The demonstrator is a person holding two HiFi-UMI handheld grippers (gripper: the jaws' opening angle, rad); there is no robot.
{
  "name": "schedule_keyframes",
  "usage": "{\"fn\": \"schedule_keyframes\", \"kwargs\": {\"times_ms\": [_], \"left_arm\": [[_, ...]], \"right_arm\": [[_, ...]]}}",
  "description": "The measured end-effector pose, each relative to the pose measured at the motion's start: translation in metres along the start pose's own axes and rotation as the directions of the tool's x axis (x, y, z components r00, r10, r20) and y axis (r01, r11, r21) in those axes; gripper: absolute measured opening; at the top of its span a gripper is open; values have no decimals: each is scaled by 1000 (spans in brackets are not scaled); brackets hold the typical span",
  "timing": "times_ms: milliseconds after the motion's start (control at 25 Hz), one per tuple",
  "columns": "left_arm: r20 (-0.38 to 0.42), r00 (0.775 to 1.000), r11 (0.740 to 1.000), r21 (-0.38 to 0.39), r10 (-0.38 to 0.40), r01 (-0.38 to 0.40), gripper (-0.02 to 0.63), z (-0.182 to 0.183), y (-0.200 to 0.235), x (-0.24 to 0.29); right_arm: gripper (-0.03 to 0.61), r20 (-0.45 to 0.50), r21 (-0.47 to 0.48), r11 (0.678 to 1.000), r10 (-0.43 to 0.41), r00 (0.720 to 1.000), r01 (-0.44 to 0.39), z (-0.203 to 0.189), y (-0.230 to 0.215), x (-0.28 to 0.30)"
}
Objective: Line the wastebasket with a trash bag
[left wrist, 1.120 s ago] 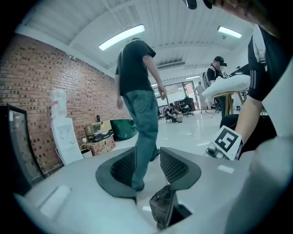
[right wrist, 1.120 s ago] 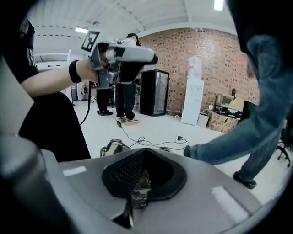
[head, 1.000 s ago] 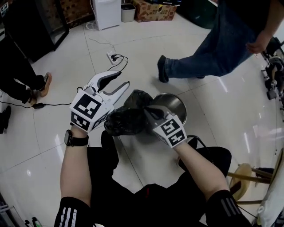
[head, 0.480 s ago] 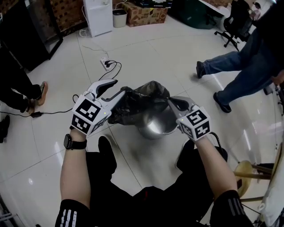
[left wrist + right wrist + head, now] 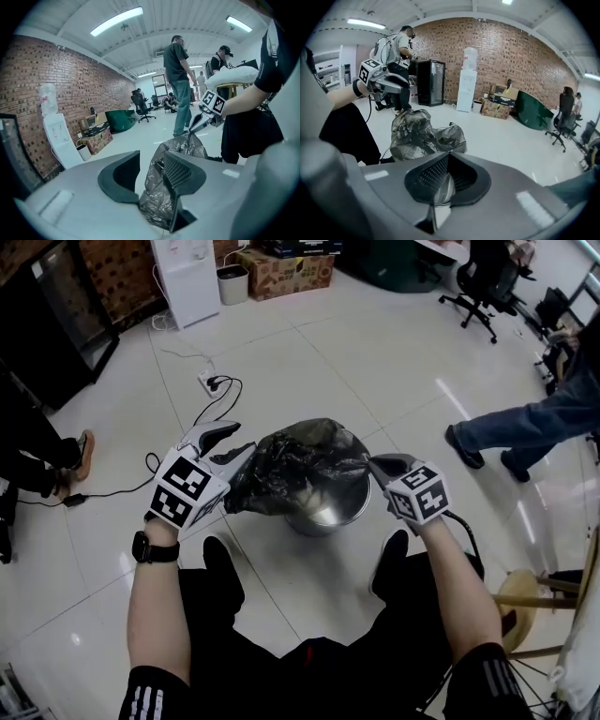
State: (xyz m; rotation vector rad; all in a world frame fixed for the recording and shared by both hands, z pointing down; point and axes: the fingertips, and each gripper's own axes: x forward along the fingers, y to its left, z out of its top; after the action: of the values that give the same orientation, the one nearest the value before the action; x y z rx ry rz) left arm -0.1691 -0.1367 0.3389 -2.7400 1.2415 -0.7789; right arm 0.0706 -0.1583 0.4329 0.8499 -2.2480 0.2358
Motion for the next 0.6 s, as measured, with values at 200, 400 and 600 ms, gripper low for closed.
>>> {"fn": "schedule_keyframes", "kwargs": {"times_ms": [200,400,600], "left_arm": [[-57,998,999,41,-21,23,153,-3,-10,19],[-111,992,994,84,-67,76,153,-3,-31,42],[-145,986,990,103,-84,99,153,-8,-41,55]], "right_arm": [[6,-97,41,999,13,995,-9,-40,-15,6],[6,-244,46,996,91,965,-83,-90,-13,19],[6,-347,42,988,153,925,-148,-126,-4,33]]}}
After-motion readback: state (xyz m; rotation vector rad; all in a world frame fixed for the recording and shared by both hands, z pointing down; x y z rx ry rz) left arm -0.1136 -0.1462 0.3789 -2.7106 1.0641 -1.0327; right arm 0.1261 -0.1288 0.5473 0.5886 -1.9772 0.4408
